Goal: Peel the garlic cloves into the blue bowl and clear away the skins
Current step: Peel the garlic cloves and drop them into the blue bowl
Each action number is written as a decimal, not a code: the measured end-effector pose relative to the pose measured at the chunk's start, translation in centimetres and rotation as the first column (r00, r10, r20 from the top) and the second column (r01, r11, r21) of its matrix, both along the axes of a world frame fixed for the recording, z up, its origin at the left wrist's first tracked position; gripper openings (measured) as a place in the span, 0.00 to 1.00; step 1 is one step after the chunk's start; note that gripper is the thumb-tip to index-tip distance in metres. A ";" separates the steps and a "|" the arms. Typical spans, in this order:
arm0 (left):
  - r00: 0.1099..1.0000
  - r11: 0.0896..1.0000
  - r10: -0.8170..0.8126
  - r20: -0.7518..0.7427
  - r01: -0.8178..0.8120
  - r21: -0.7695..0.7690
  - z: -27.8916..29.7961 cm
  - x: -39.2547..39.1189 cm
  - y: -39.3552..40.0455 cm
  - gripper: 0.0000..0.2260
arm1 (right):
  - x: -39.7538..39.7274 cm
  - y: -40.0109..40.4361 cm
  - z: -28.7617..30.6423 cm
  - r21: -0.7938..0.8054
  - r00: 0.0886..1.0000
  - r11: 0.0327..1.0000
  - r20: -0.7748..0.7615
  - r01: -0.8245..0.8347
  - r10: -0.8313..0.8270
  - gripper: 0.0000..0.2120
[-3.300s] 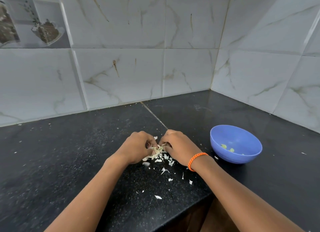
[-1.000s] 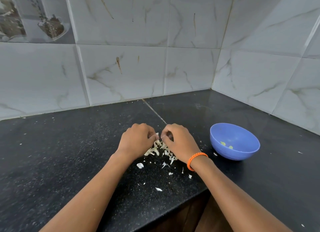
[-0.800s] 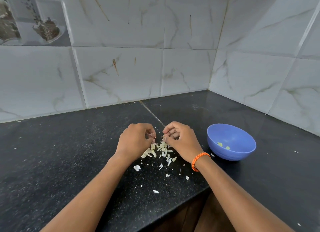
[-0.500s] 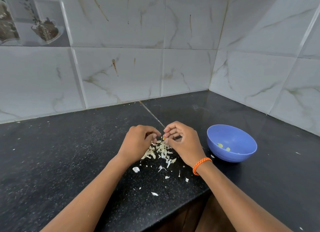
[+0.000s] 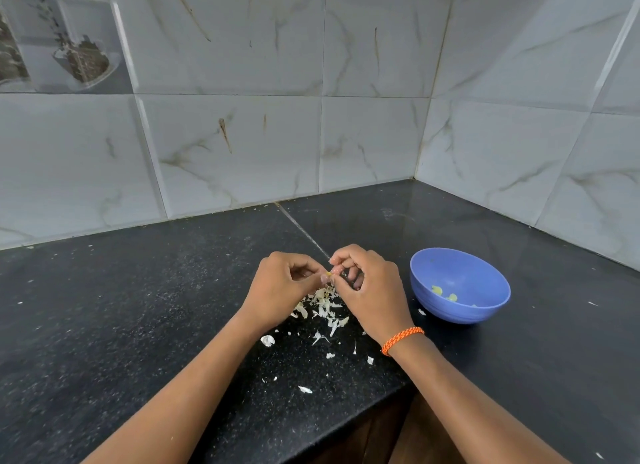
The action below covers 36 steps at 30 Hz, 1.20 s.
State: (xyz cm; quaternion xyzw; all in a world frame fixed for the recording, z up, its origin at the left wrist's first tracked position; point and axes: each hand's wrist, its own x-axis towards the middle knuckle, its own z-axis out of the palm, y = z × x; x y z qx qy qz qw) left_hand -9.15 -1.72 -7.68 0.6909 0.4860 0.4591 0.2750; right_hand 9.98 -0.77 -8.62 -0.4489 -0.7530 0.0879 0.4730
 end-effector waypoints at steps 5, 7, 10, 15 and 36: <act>1.000 1.000 -0.019 0.017 0.019 0.001 0.1 0.0 -0.2 0.05 | 0.0 -0.3 0.2 -0.032 0.986 0.994 -0.133 -0.101 0.096 0.13; 0.999 0.999 -0.033 0.032 0.033 -0.006 0.1 0.0 -0.2 0.05 | 0.0 -0.6 0.3 -0.065 0.969 0.988 -0.213 -0.139 0.123 0.11; 0.997 0.998 -0.058 0.050 0.059 -0.018 0.2 -0.1 -0.1 0.05 | 0.2 -0.7 0.5 -0.120 0.937 0.973 -0.314 -0.198 0.152 0.10; 0.990 0.994 -0.098 0.099 0.102 -0.046 0.4 -0.1 -0.1 0.05 | 0.7 -0.5 0.4 -0.192 0.878 0.929 -0.431 -0.315 0.209 0.12; 0.993 0.998 -0.025 -0.111 0.031 0.049 -0.6 0.0 0.1 0.05 | 2.9 -0.2 0.3 -0.216 0.929 0.939 -0.317 -0.267 0.191 0.13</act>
